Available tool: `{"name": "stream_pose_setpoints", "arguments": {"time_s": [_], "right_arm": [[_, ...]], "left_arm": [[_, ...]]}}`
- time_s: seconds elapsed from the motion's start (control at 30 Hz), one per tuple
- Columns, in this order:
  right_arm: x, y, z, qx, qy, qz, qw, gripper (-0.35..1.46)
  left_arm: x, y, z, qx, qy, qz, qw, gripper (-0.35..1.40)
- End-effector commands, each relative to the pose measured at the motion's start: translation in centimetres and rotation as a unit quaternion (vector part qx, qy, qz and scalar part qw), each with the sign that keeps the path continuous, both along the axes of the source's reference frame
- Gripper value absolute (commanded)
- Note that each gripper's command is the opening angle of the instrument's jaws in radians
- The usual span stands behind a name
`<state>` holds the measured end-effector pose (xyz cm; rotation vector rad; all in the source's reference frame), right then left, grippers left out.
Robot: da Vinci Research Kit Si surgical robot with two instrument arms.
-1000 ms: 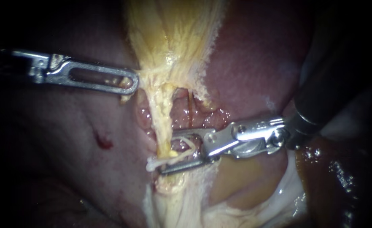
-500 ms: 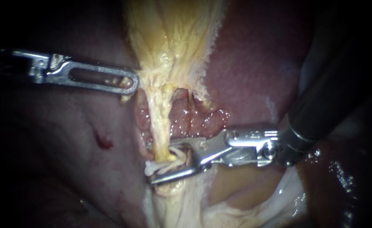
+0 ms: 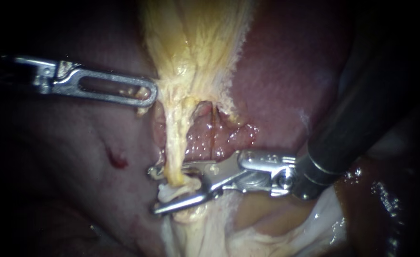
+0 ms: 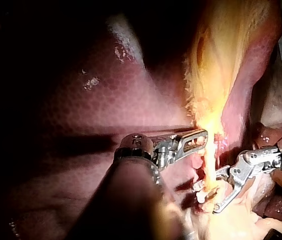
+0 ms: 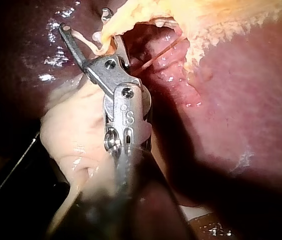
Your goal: Clipping second clip left tube
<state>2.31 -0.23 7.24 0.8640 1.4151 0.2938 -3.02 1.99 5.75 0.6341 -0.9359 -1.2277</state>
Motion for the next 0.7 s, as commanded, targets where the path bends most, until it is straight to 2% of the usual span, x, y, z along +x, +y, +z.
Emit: {"name": "stream_pose_setpoints", "arguments": {"time_s": [0.03, 0.27, 0.47, 0.7], "right_arm": [[0.00, -0.01, 0.00, -0.001, 0.000, -0.001, 1.0000, 0.50], [-0.03, -0.05, -0.05, 0.004, 0.005, -0.010, 0.9999, 0.50], [-0.07, -0.17, -0.25, 0.006, 0.019, -0.028, 0.9994, 0.50], [-0.05, -0.25, -0.44, 0.014, 0.035, -0.035, 0.9987, 0.50]], "left_arm": [[0.00, 0.00, 0.00, 0.000, 0.000, 0.000, 1.0000, -0.35], [0.00, 0.00, 0.00, 0.000, 0.000, 0.000, 1.0000, -0.35], [0.00, 0.00, 0.01, 0.000, 0.000, 0.000, 1.0000, -0.35], [0.01, 0.01, 0.02, 0.000, 0.000, 0.000, 1.0000, -0.35]]}}
